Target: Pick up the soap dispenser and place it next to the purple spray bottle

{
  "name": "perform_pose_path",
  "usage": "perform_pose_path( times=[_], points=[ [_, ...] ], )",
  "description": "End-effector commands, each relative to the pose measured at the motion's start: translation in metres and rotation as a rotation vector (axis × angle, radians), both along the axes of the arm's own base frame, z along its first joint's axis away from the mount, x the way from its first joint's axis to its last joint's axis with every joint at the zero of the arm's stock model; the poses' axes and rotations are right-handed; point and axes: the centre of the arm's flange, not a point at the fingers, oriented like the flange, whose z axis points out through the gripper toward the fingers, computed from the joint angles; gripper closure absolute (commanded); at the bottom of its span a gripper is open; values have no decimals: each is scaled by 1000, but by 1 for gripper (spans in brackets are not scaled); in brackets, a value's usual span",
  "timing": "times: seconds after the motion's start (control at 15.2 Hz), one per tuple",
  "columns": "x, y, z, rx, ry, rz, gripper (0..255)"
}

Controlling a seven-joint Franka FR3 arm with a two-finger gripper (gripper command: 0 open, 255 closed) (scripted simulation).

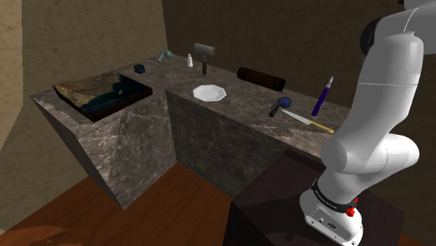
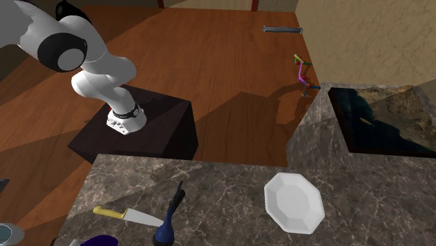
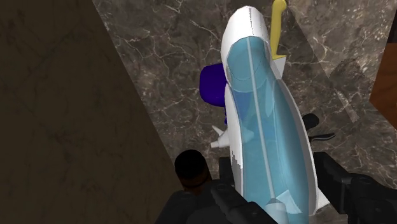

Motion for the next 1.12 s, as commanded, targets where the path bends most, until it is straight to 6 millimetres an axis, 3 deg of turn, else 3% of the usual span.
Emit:
perform_pose_path(
  times=[0.0, 1.06],
  points=[
    [1, 1, -11, -1, 0, 0, 255],
    [1, 1, -95, -1, 0, 0, 255]
  ],
)
